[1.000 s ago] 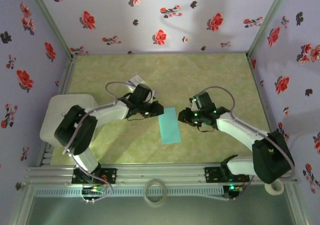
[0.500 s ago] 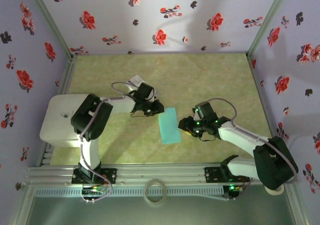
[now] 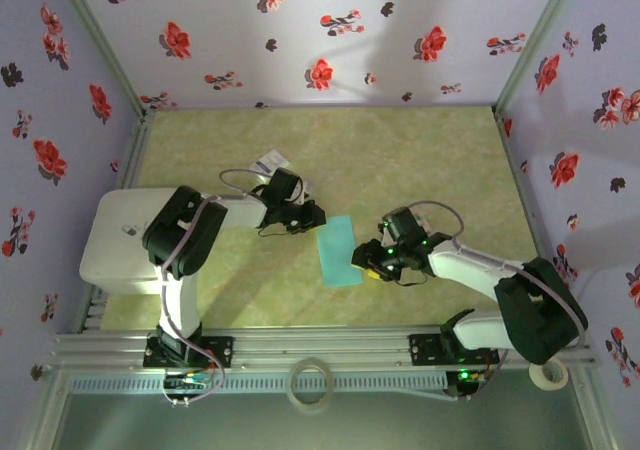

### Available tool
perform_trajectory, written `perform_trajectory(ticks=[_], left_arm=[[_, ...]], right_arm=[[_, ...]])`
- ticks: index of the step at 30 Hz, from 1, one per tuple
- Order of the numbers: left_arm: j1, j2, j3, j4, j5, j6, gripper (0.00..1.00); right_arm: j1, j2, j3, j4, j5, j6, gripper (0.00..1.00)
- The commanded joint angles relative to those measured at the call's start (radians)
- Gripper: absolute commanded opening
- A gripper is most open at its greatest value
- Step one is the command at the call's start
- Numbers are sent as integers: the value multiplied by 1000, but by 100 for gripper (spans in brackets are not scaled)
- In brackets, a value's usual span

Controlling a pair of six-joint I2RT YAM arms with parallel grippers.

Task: Fold a paper plane with a square sheet of paper (pick it up from the middle)

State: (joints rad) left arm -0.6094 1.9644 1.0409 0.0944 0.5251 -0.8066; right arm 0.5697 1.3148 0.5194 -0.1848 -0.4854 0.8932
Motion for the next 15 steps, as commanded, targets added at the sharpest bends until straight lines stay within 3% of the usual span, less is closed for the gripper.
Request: perform_trajectory(ticks=[1,15], left_arm=[[-1,26,-40,-21,-22,-7,16],[8,0,-68,-12,-23,-8,16]], right_arm=[[10,27,0,6,-31,12,49],[27,49,-1,-23,-22,2,45]])
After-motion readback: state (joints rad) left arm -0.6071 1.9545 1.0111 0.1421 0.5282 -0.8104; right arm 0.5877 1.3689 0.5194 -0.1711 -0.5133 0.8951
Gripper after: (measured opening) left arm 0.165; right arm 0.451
